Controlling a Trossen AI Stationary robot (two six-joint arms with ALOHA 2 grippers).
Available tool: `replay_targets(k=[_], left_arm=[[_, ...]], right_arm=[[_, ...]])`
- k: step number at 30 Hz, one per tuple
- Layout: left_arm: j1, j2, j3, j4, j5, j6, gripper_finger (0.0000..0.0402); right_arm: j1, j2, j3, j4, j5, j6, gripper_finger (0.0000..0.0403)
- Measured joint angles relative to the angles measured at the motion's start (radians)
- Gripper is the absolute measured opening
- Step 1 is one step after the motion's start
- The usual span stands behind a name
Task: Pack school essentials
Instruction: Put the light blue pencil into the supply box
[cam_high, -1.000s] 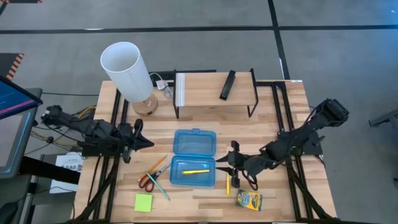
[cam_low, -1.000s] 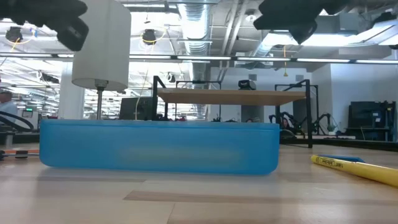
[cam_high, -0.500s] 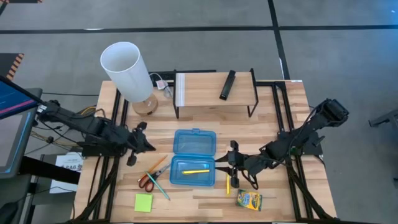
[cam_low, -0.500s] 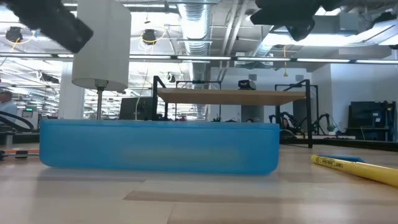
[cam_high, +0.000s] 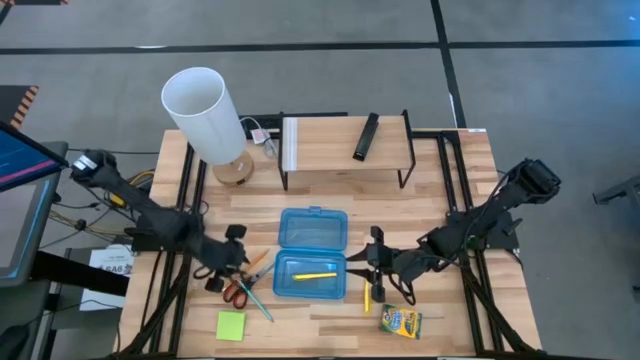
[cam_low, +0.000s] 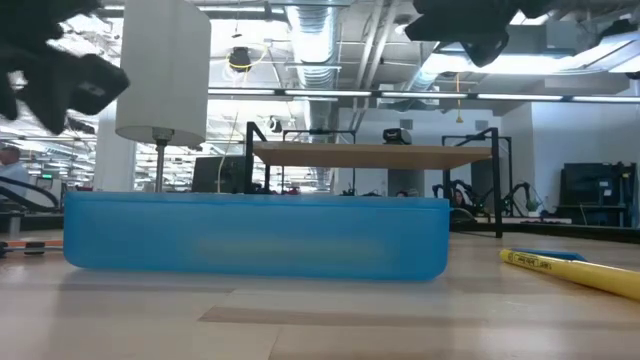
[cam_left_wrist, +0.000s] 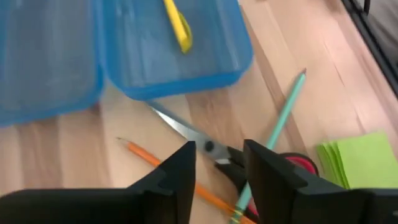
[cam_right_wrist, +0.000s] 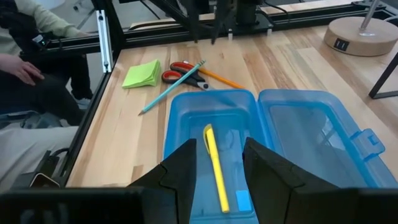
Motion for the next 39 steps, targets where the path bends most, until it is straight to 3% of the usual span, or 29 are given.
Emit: replay_targets(k=[7, 15, 23, 30, 39], left_arm=[[-0.153, 0.142, 0.0, 0.143, -0.082, -0.083, 0.0128], [-0.224, 0.305, 0.003, 0.271, -0.113, -0.083, 0.0123], [-0.222, 0.46, 0.133, 0.162, -0.139, -0.025, 0.0125], [-0.214, 0.586, 0.224, 0.107, -0.13, 0.006, 0.0166], [-0.205, 0.629, 0.24, 0.045, -0.131, -0.003, 0.0184]], right_arm=[[0.0, 0.0, 0.0, 0.0, 0.0, 0.0, 0.0152], [-0.001, 0.0, 0.0, 0.004, 0.0, 0.001, 0.0152], [-0.001, 0.0, 0.0, 0.007, 0.0, 0.001, 0.0152], [-0.001, 0.0, 0.0, 0.007, 0.0, 0.001, 0.0141], [-0.001, 0.0, 0.001, 0.004, 0.0, 0.0, 0.0132]])
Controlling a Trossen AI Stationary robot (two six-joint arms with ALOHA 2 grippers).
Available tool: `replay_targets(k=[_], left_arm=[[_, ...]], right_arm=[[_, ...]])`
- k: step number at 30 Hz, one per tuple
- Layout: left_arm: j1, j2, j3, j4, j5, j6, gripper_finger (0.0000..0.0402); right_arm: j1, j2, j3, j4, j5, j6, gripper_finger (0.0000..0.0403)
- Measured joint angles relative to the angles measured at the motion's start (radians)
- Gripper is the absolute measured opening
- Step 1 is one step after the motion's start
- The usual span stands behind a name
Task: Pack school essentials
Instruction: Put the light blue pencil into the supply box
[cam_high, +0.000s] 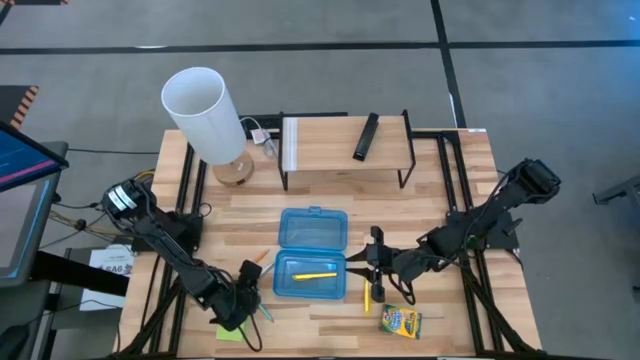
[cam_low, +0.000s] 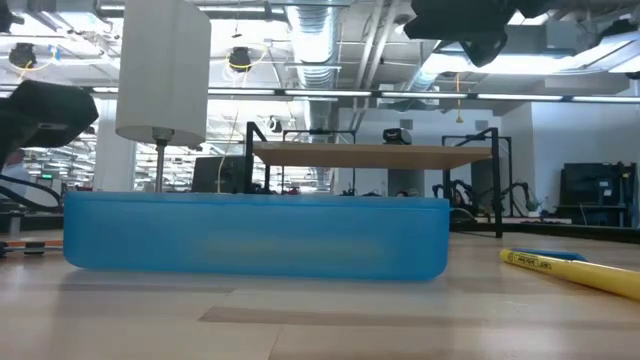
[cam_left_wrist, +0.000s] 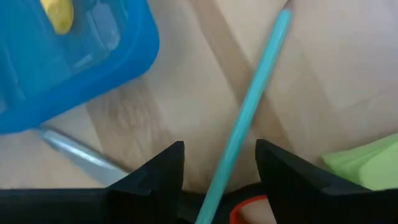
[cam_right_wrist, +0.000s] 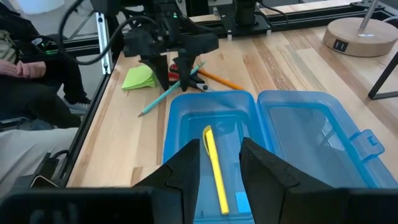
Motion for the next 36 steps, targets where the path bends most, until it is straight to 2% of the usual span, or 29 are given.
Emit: replay_targets(k=[5, 12, 19, 23, 29, 33, 36], left_arm=[[0.003, 0.0, 0.0, -0.017, 0.007, -0.006, 0.0147], [0.035, -0.002, 0.0, -0.021, 0.098, -0.04, 0.0082], [0.058, -0.003, 0.001, -0.022, 0.117, -0.02, 0.0009], [0.06, -0.009, 0.001, -0.028, 0.114, -0.029, 0.0008], [0.061, -0.083, 0.026, -0.139, 0.065, -0.112, 0.0003], [0.061, -0.155, 0.051, -0.187, 0.005, -0.147, 0.0002], [0.07, -0.205, 0.078, -0.179, -0.085, -0.173, 0.0001]], right_arm=[[0.0, 0.0, 0.0, 0.0, 0.0, 0.0, 0.0133], [0.0, 0.0, 0.0, 0.0, 0.0, 0.0, 0.0129], [0.0, 0.0, 0.0, -0.001, 0.0, 0.0, 0.0127], [0.0, 0.0, 0.0, -0.002, 0.0, 0.0, 0.0127], [0.0, 0.0, 0.0, -0.003, 0.0, 0.0, 0.0127], [0.0, 0.0, 0.0, -0.004, 0.0, 0.0, 0.0127], [0.0, 0.0, 0.0, -0.003, 0.0, 0.0, 0.0127]])
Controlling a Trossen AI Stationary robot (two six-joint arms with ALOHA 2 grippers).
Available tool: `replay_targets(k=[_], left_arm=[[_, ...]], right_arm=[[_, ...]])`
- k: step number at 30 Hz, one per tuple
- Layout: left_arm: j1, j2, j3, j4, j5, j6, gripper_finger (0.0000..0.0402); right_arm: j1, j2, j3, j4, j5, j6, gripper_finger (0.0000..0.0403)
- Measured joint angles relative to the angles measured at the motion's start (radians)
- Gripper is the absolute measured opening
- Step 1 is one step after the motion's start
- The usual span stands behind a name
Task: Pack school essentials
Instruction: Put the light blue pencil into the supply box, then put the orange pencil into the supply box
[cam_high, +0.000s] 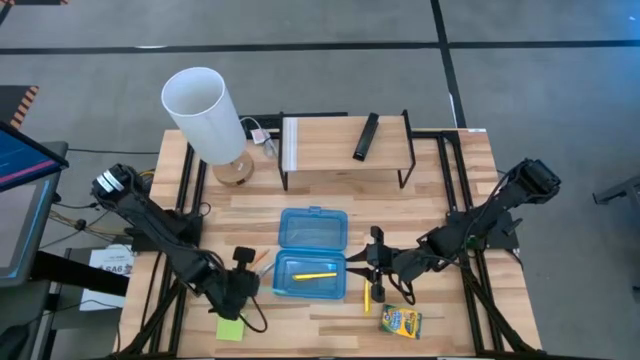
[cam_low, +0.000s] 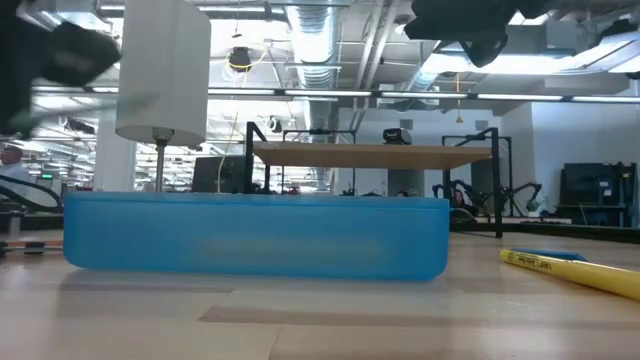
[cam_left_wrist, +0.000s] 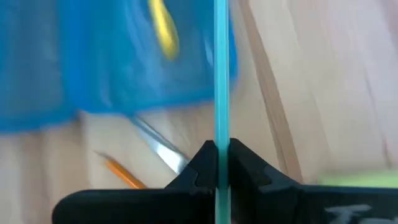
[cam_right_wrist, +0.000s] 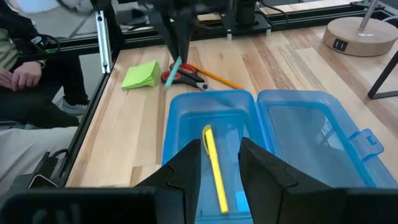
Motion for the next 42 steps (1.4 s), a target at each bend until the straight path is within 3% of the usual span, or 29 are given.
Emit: replay_targets(k=[5, 15, 34, 38, 42], left_arm=[[0.079, 0.038, 0.084, 0.049, -0.037, 0.084, 0.0001], [0.254, 0.233, 0.209, 0.178, 0.077, 0.31, 0.0], [0.382, 0.384, 0.231, 0.314, 0.229, 0.381, 0.0001], [0.386, 0.399, 0.232, 0.318, 0.239, 0.391, 0.0023], [0.386, 0.406, 0.231, 0.315, 0.235, 0.378, 0.0075]], right_arm=[[-0.007, 0.0, 0.0, 0.001, 0.0, 0.0, 0.0127], [-0.006, 0.0, 0.0, 0.0, 0.0, 0.0, 0.0127], [-0.006, 0.0, 0.0, -0.018, 0.0, 0.001, 0.0127], [-0.006, 0.0, 0.0, -0.023, 0.0, 0.001, 0.0127], [-0.006, 0.0, 0.0, -0.026, 0.0, 0.001, 0.0127]])
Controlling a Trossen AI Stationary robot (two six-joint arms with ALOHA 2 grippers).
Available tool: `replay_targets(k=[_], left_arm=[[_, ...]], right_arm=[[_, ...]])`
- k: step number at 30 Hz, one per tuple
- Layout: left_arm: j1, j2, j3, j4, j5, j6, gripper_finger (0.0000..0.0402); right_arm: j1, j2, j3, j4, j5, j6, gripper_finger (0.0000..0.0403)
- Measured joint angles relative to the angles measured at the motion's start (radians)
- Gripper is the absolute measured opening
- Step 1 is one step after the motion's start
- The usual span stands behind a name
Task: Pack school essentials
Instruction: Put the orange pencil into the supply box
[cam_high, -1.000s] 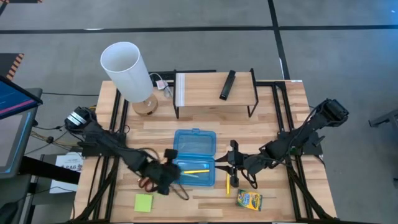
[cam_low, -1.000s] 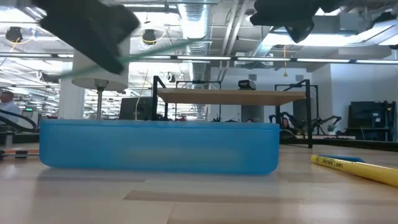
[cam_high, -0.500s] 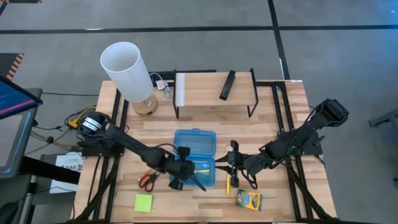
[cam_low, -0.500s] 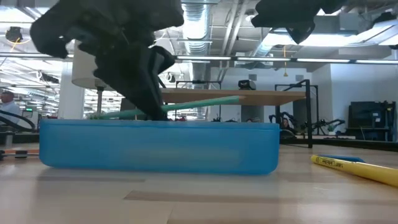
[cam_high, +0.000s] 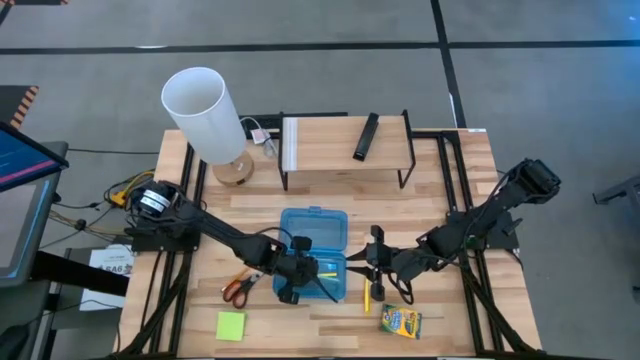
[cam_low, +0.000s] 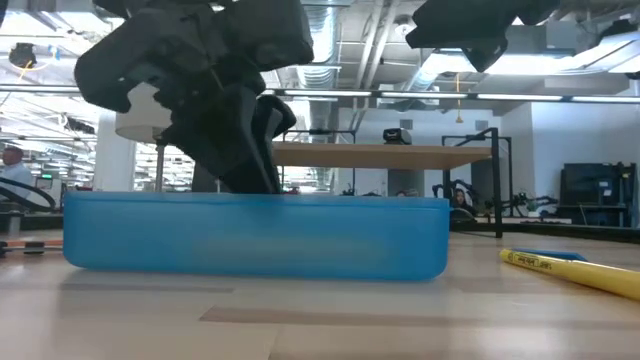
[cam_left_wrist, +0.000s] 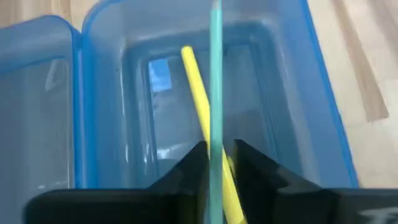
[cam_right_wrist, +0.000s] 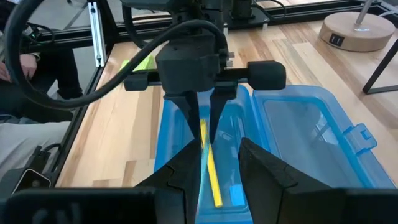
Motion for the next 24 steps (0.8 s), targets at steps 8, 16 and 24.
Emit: replay_targets(k=[8, 16, 24], left_arm=[[-0.008, -0.022, 0.0, -0.075, -0.017, 0.005, 0.0136], [-0.096, -0.173, -0.06, -0.124, -0.164, -0.034, 0.0111], [-0.209, -0.402, -0.349, 0.202, -0.189, -0.09, 0.008]], right_arm=[[0.0, 0.0, 0.0, 0.002, 0.0, 0.009, 0.0127], [0.008, 0.0, 0.0, 0.0, 0.0, 0.01, 0.0127], [0.008, 0.0, 0.0, -0.001, 0.0, 0.009, 0.0127]])
